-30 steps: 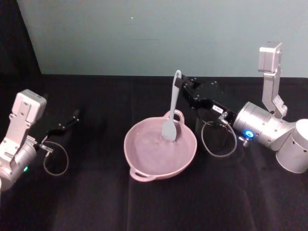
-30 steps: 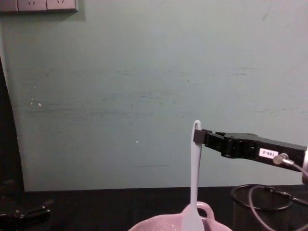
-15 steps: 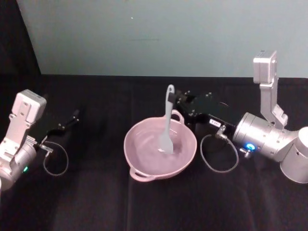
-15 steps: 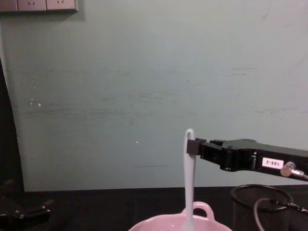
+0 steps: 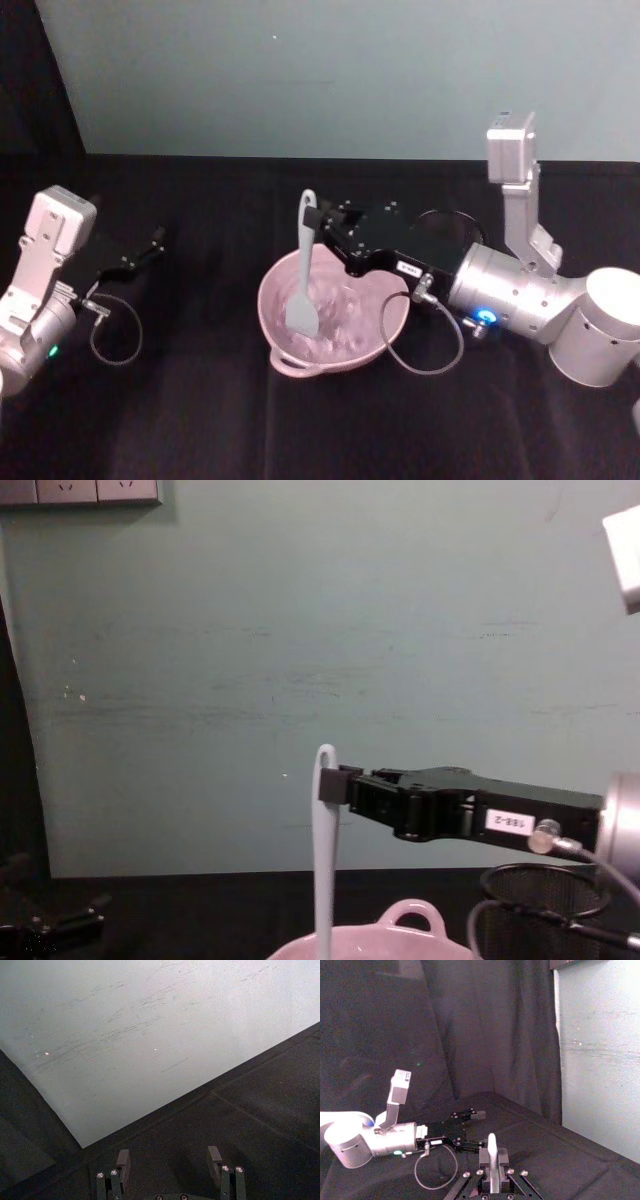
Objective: Use the one hand to pick up the spoon and stir the clear water in the bowl.
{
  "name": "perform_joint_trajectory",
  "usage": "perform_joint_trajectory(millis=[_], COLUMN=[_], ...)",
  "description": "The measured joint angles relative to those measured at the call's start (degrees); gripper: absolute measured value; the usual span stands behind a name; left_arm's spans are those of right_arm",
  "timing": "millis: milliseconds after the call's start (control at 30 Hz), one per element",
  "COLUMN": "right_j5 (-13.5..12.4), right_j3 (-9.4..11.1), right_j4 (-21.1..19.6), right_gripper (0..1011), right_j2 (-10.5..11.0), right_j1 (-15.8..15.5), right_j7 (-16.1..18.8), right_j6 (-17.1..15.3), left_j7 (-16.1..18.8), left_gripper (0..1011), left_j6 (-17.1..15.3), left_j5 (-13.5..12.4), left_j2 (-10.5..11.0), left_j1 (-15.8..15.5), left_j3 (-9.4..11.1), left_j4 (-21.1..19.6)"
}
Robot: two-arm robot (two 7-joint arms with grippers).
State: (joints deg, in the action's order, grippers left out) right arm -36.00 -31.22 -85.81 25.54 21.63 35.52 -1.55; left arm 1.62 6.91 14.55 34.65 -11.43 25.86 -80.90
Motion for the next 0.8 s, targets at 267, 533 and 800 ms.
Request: perform_joint_trajectory(millis=[267,533,800], right_j5=[-0.1,0.4,0.5], right_j3=[-1.0,-0.2,2.3], right_j4=[5.0,9.3,7.6], right_gripper=[100,101,100], right_j2=[-2.8,-3.9,-1.4], right_j1=[2.7,4.9,3.4], right_j7=[0.6,0.2,-1.3], right_j6=[1.2,2.5,2.7], left_j7=[0.0,0.0,0.0], left_gripper=[1011,1011,1011], left_j6=[0.0,0.0,0.0], left_j5=[0.0,0.0,0.0], left_j2=[0.0,0.0,0.0], left_j1=[0.0,0.0,0.0], left_j3=[0.0,0.0,0.0], left_j4=[0.0,0.0,0.0])
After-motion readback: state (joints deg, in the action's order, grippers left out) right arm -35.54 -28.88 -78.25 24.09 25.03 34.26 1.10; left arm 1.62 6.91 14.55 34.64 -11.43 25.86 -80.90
